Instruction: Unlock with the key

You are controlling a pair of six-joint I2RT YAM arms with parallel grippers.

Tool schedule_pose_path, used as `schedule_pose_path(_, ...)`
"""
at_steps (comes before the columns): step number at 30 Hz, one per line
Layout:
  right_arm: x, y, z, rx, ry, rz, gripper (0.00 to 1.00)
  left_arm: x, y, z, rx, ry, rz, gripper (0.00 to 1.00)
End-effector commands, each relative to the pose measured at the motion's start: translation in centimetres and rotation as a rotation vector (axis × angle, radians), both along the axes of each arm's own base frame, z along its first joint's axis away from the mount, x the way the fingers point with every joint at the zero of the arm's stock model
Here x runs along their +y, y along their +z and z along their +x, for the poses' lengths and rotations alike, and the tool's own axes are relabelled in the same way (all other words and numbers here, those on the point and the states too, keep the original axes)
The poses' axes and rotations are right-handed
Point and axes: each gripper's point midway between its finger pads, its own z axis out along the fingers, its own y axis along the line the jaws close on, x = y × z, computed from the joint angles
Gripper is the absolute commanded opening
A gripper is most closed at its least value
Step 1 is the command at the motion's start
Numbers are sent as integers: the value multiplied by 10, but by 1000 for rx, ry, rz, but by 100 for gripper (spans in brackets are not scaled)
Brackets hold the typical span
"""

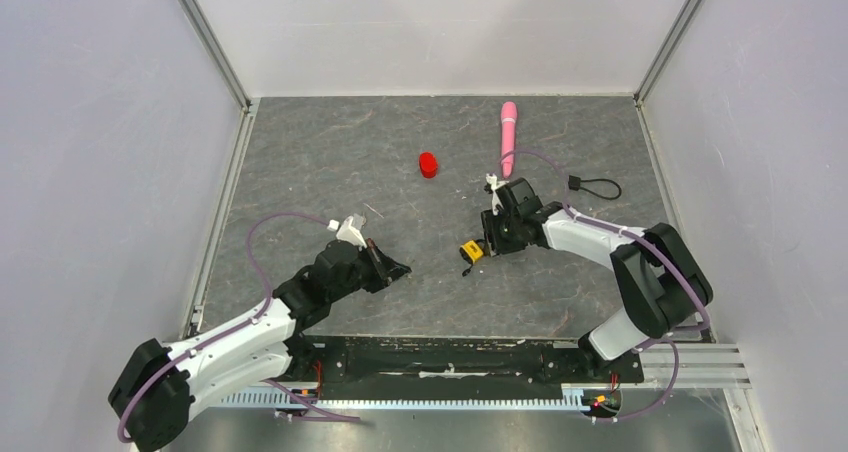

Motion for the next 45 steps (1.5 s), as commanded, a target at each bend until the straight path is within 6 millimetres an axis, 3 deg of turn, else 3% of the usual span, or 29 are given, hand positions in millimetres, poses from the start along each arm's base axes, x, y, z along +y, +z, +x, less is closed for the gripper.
schedule_pose_path(1, 20, 20, 23, -70, 29, 65, 40, -13, 30, 10, -45, -3, -78, 2)
schedule_pose_path(11, 21, 39, 38, -101, 29, 42, 40, -13, 29, 11, -46, -5, -75, 2)
schedule_pose_path(35, 21, -5, 26, 8, 101, -100, 33, -14, 31, 10, -46, -7, -84, 2)
schedule_pose_path(41, 16, -14, 19, 49, 92, -165, 27, -14, 32, 10, -48, -8, -86, 2)
schedule_pose_path(45, 15, -16, 17, 45, 97, -166, 13, -13, 31, 9, -49, -8, -86, 2)
